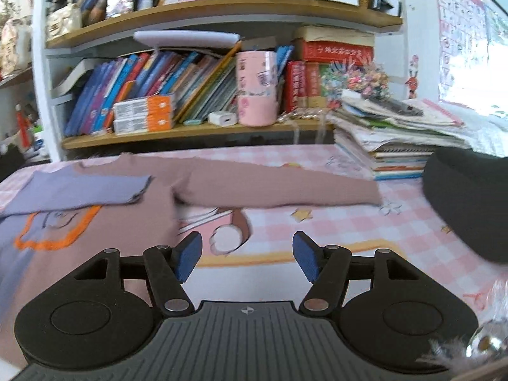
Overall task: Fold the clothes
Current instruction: 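Fold the lavender side edge inward over the body with the left gripper and release, then move the right gripper to the pink sleeve cuff and grasp it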
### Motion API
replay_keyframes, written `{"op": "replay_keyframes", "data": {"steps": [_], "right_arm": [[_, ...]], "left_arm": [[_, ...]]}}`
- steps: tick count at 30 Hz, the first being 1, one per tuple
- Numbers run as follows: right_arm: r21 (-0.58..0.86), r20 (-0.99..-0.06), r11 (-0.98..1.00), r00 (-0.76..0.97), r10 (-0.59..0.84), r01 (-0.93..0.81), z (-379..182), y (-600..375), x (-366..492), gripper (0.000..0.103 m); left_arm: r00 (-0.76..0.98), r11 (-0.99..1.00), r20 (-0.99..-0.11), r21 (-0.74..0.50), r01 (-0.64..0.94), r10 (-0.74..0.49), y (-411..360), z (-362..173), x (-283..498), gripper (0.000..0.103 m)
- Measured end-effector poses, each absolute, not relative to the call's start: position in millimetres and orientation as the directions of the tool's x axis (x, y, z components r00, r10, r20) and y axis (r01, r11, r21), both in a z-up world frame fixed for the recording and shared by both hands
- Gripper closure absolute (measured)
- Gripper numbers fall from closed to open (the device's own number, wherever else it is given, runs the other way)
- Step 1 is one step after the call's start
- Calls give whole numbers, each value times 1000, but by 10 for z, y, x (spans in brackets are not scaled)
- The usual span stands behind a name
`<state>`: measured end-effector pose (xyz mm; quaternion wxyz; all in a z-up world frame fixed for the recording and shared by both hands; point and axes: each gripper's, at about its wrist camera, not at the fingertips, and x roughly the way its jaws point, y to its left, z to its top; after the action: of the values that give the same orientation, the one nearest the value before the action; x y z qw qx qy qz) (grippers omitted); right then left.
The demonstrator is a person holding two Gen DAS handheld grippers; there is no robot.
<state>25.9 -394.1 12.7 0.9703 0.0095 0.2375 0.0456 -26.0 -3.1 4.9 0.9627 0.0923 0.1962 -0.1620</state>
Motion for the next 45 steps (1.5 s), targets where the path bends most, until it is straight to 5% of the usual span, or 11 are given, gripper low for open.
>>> {"op": "replay_keyframes", "data": {"steps": [7,16,30,37,43,45], "right_arm": [[46,-449,998,893,-21,47,224,-4234,636,41],[123,-587,964,801,-122,236,125,-4753,1387,41],[234,-662,905,740,-118,354,-105,-5129,1885,42],[186,-660,918,737,-147,350,-115,-5102,1934,65],[216,-625,905,764,-159,366,-108,-5133,1873,97],[235,-612,904,777,-147,356,-68,-5113,1862,97]], "left_arm": [[861,921,-405,101,377,-308,-22,61,-269,18],[840,904,-427,105,415,-336,-56,47,-253,7],[810,922,-481,7,386,-335,61,32,-87,4],[807,920,-482,4,392,-342,55,30,-79,4],[801,918,-483,-18,396,-355,79,28,-59,4],[798,918,-485,-29,396,-359,91,26,-49,4]]}}
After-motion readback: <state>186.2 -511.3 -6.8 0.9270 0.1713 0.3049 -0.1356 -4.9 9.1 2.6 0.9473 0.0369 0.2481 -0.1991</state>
